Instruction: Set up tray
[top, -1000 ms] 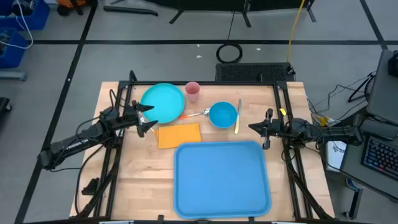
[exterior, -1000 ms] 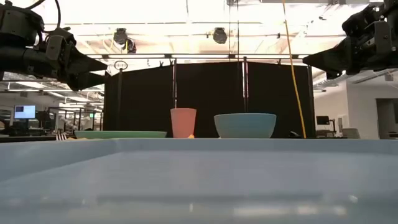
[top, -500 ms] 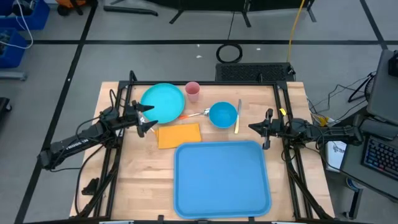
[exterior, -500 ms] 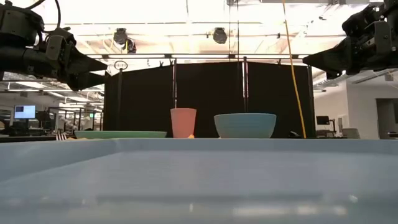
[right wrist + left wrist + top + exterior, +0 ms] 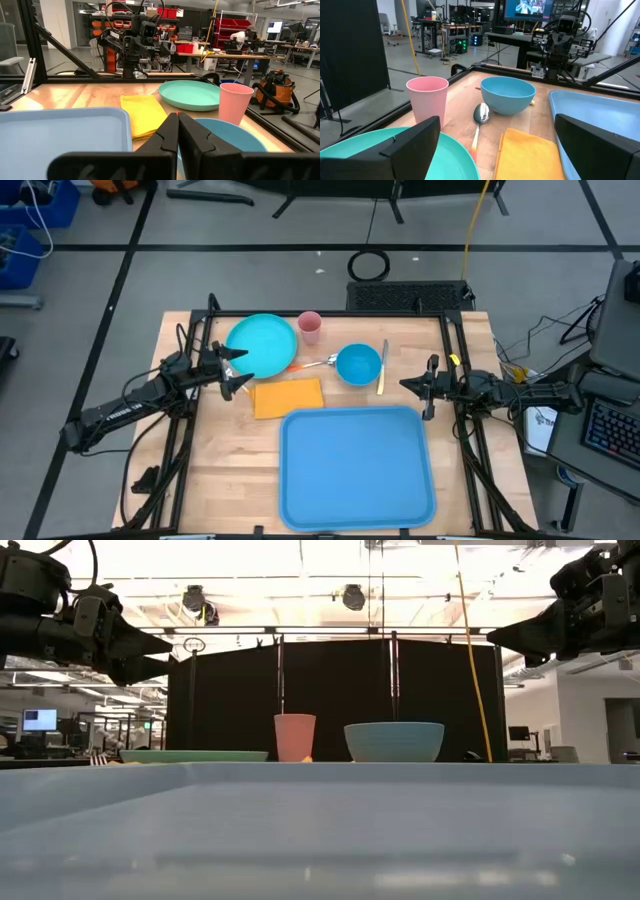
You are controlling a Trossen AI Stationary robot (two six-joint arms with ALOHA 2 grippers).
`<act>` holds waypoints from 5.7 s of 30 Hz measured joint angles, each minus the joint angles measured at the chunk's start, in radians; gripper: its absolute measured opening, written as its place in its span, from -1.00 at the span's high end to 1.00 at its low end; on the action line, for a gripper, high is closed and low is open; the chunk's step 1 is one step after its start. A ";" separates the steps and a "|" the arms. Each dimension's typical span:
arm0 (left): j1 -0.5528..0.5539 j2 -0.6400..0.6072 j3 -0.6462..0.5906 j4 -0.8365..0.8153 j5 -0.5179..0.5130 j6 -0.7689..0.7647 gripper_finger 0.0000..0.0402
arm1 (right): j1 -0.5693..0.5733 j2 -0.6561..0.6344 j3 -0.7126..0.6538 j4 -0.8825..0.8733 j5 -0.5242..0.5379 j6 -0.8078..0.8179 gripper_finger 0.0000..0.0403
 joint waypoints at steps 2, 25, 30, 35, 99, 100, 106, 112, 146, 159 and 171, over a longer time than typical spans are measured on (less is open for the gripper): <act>0.000 0.000 0.000 0.000 0.000 0.000 -0.98 | 0.000 0.000 0.000 0.000 0.000 0.000 1.00; 0.000 0.000 0.000 0.000 0.000 0.000 -0.98 | 0.000 0.000 0.000 0.020 0.000 0.001 1.00; 0.000 0.000 0.000 0.000 0.000 0.000 -0.98 | 0.000 0.000 0.000 0.046 0.000 0.138 1.00; 0.000 0.000 0.000 0.000 0.000 0.000 -0.98 | -0.001 0.000 0.000 0.145 0.001 0.216 1.00; -0.001 0.001 0.001 0.138 -0.159 -0.071 -0.98 | 0.000 0.996 0.268 0.527 -0.108 0.257 0.79; -0.001 0.001 0.001 0.129 -0.140 -0.132 -0.98 | -0.004 1.027 0.308 0.486 -0.110 0.243 0.73; -0.001 0.002 0.000 0.125 -0.084 -0.332 -0.98 | -0.050 1.179 0.536 0.215 -0.125 0.111 0.30; -0.001 0.002 0.000 0.103 -0.072 -0.343 -0.98 | -0.113 1.295 0.766 -0.062 -0.133 -0.046 0.05; -0.001 0.019 0.001 -0.074 -0.087 -0.326 -0.98 | -0.393 1.977 1.774 -0.674 -0.201 -0.448 0.10; -0.001 0.048 0.001 -0.077 -0.095 -0.324 -0.98 | -0.455 2.063 1.877 -0.781 -0.209 -0.441 0.10; -0.001 0.059 0.001 -0.078 -0.104 -0.322 -0.98 | -0.466 2.065 1.877 -0.764 -0.213 -0.455 0.10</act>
